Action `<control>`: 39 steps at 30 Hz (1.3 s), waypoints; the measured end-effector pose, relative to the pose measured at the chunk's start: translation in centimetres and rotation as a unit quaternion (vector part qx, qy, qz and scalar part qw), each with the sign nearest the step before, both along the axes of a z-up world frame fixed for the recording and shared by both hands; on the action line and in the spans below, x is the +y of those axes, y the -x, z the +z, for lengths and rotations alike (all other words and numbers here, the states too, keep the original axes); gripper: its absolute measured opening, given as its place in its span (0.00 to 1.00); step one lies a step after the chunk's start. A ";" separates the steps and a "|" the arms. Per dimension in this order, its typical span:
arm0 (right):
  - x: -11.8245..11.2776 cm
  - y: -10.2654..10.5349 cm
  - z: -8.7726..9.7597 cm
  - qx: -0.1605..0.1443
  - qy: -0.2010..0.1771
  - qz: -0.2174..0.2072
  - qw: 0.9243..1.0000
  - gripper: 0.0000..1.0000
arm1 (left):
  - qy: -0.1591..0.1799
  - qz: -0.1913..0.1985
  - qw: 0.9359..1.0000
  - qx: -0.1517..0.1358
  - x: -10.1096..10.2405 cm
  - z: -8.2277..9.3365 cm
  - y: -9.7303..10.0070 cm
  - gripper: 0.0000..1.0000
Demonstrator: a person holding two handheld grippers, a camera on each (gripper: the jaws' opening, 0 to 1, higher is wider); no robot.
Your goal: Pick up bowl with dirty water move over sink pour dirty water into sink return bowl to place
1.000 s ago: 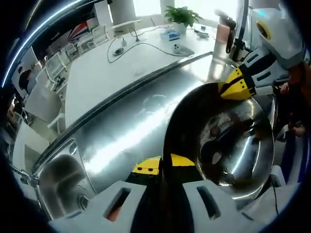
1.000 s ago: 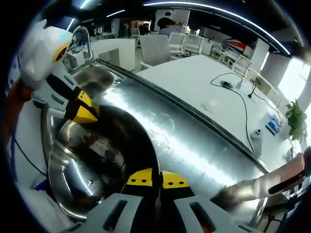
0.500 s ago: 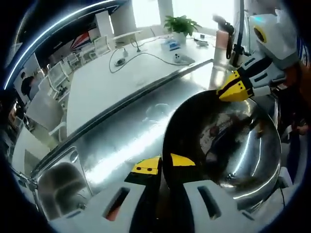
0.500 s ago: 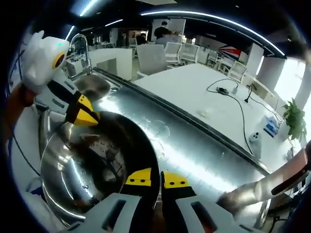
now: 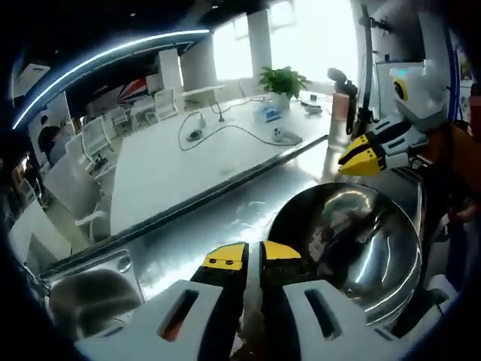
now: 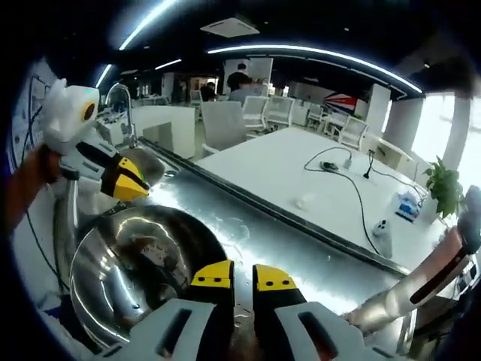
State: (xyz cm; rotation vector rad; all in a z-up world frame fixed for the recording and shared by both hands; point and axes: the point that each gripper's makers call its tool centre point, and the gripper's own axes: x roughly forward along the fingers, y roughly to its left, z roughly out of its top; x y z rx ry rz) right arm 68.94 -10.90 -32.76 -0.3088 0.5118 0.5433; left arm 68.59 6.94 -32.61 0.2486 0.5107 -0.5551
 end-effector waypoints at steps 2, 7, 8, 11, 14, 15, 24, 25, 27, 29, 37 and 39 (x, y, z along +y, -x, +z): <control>-0.2 -0.8 0.9 -0.014 -0.011 -0.006 1.000 0.09 | 0.013 0.009 1.000 -0.026 0.4 1.2 -0.1 0.00; -1.5 -1.0 2.6 -0.045 -0.032 -0.024 0.998 0.09 | 0.027 0.019 0.997 -0.076 1.4 3.1 -0.1 0.00; -1.9 -1.0 2.8 -0.050 -0.033 -0.028 0.998 0.09 | 0.028 0.020 0.996 -0.080 1.6 3.3 0.0 0.00; -3.4 -1.3 3.8 -0.080 -0.018 -0.044 0.996 0.10 | 0.046 0.021 0.992 -0.113 2.0 4.4 -0.4 0.02; -4.0 -1.1 5.0 -0.093 -0.059 -0.057 0.992 0.11 | 0.046 0.028 0.990 -0.130 3.4 4.7 -1.3 0.03; -4.3 -1.0 5.5 -0.103 -0.065 -0.065 0.990 0.11 | 0.046 0.029 0.989 -0.138 3.4 4.8 -1.1 0.03; -6.2 0.9 7.8 -0.166 -0.091 -0.078 0.979 0.11 | 0.063 0.072 0.974 -0.206 6.3 6.3 0.2 0.03; -6.5 1.1 7.8 -0.171 -0.087 -0.080 0.978 0.11 | 0.070 0.079 0.971 -0.214 6.9 6.4 0.2 0.03; -6.8 1.6 7.8 -0.178 -0.083 -0.081 0.977 0.12 | 0.081 0.090 0.969 -0.215 7.9 6.1 0.5 0.03; -7.4 2.0 8.0 -0.185 -0.095 -0.087 0.974 0.12 | 0.080 0.100 0.967 -0.221 8.8 5.7 1.0 0.04; -10.7 3.7 7.8 -0.223 -0.097 -0.121 0.963 0.17 | 0.102 0.132 0.953 -0.253 11.6 5.6 3.3 0.09; -11.5 4.2 7.9 -0.229 -0.120 -0.132 0.957 0.18 | 0.117 0.144 0.948 -0.259 12.6 5.8 4.0 0.10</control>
